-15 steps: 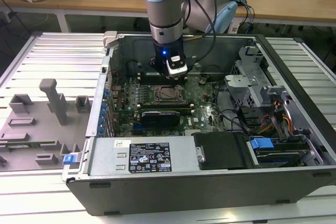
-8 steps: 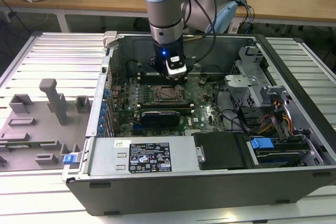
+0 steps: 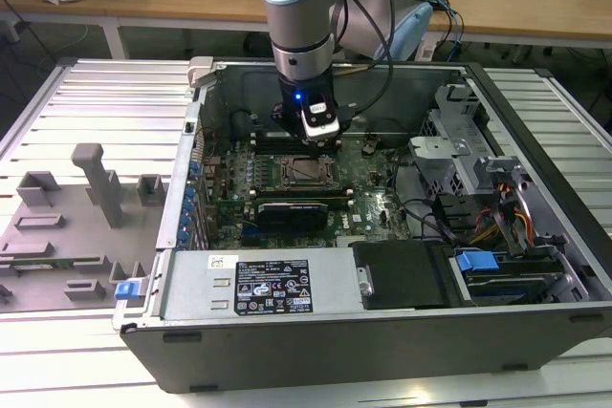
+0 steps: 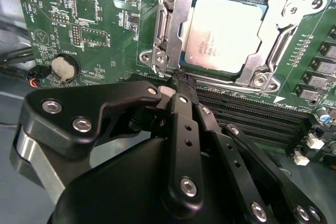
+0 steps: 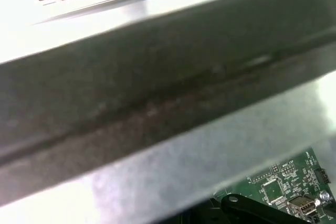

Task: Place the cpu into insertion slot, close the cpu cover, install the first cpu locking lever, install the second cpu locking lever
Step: 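Install the first cpu locking lever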

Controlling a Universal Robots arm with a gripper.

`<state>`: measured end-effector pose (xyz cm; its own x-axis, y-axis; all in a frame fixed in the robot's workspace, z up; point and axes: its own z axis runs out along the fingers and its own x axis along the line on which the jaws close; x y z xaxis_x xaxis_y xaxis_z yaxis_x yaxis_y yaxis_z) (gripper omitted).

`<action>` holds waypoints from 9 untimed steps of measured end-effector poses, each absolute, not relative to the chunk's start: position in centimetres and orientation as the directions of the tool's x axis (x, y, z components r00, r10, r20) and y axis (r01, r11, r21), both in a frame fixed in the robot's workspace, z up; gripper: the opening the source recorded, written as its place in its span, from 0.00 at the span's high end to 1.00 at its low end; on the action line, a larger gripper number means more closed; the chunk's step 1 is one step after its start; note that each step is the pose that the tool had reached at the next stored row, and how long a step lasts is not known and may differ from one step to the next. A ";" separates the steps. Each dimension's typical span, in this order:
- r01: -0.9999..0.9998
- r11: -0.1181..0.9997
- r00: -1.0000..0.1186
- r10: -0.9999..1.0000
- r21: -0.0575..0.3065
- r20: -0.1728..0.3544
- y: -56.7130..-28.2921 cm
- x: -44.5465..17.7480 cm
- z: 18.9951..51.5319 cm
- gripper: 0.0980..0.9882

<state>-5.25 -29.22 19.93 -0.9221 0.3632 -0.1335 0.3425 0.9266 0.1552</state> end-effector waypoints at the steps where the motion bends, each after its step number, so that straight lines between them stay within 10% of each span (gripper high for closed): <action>1: 0.342 0.927 -0.922 0.363 0.155 -0.133 -29.2 -5.3 20.0 0.99; 9: 0.343 0.928 -0.922 0.362 0.149 -0.136 -29.2 -5.3 21.0 0.99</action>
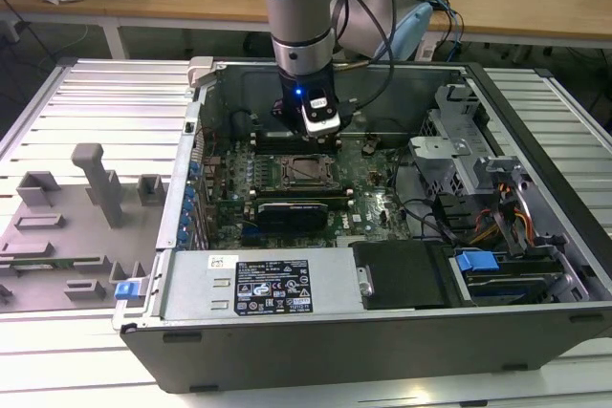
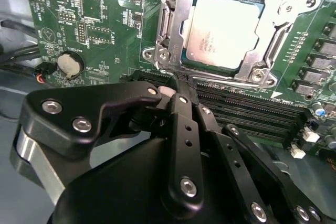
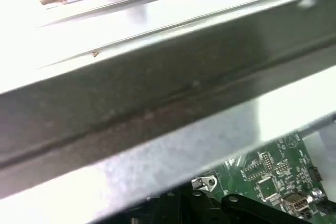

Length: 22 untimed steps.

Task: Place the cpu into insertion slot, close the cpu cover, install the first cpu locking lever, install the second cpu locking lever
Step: 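Install the first cpu locking lever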

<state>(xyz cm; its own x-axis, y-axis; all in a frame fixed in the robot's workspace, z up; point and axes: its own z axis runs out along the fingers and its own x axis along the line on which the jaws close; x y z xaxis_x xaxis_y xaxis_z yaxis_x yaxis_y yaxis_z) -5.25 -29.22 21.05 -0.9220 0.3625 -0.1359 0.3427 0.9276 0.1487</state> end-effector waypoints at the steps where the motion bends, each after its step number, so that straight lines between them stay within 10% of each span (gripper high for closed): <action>1: 0.343 0.928 -0.922 0.362 0.147 -0.137 -29.2 -5.2 21.2 0.99; 15: 0.345 0.930 -0.923 0.361 0.129 -0.133 -29.2 -5.2 22.8 0.99; 22: 0.345 0.937 -0.933 0.349 0.064 -0.089 -29.3 -5.2 22.7 0.99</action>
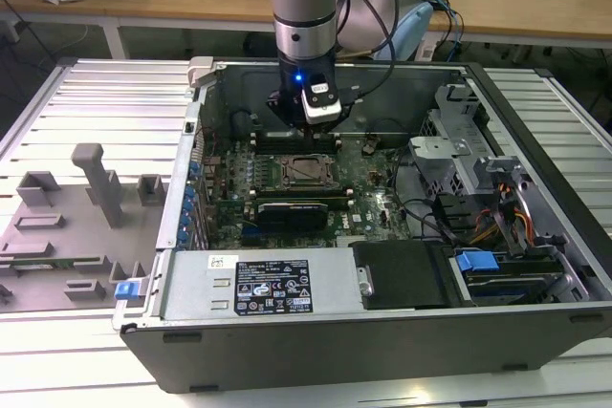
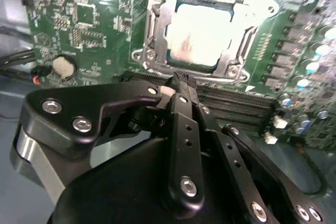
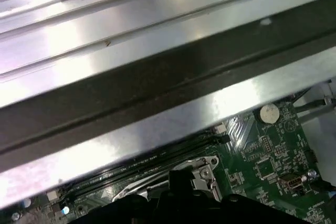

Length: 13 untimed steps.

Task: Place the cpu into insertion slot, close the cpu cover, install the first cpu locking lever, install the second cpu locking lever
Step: 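Install the first cpu locking lever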

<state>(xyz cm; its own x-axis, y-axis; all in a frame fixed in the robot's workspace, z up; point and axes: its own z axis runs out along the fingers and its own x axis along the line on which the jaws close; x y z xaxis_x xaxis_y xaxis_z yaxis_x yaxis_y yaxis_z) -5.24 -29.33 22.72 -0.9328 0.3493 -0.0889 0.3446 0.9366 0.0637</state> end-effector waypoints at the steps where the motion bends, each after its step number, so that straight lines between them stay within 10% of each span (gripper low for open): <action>1: 0.343 0.937 -0.934 0.347 0.057 -0.086 -29.4 -5.2 22.7 0.99; 13: 0.282 0.958 -0.956 0.285 0.047 -0.072 -30.3 -5.4 22.7 0.99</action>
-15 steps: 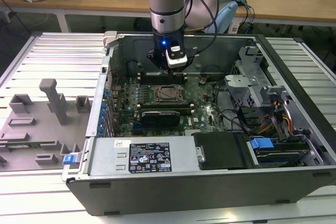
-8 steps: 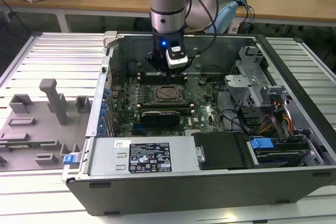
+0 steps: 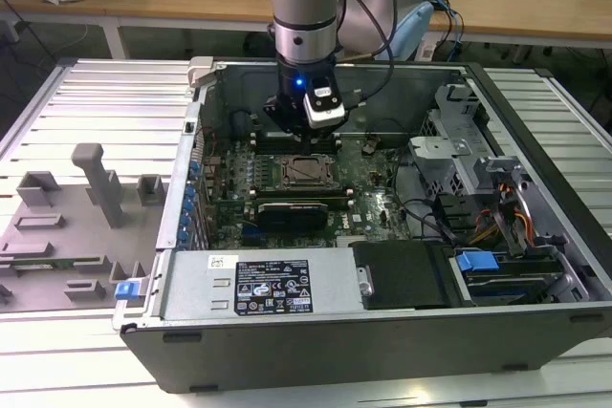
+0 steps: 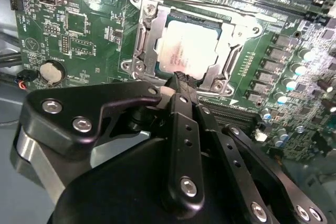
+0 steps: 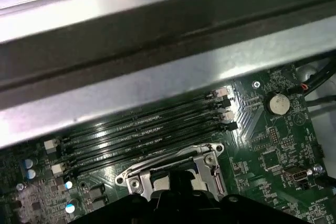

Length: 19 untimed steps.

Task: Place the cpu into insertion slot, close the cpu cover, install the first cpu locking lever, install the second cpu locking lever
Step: 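Install the first cpu locking lever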

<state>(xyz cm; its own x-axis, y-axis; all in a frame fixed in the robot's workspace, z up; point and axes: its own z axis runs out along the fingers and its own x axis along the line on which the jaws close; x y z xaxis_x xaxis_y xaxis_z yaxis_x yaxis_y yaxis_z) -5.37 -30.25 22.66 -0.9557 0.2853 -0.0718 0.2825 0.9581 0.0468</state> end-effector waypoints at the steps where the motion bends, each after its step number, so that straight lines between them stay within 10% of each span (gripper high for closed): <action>1: 0.280 0.959 -0.957 0.282 0.046 -0.069 -30.4 -5.4 22.6 0.99; 19: 0.171 0.985 -0.983 0.173 0.037 -0.059 -32.7 -5.7 22.4 0.99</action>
<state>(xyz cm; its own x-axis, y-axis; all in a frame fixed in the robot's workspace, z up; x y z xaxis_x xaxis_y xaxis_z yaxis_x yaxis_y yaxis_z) -5.70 -32.74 22.39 -0.9832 0.1729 -0.0587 0.1709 0.9846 0.0368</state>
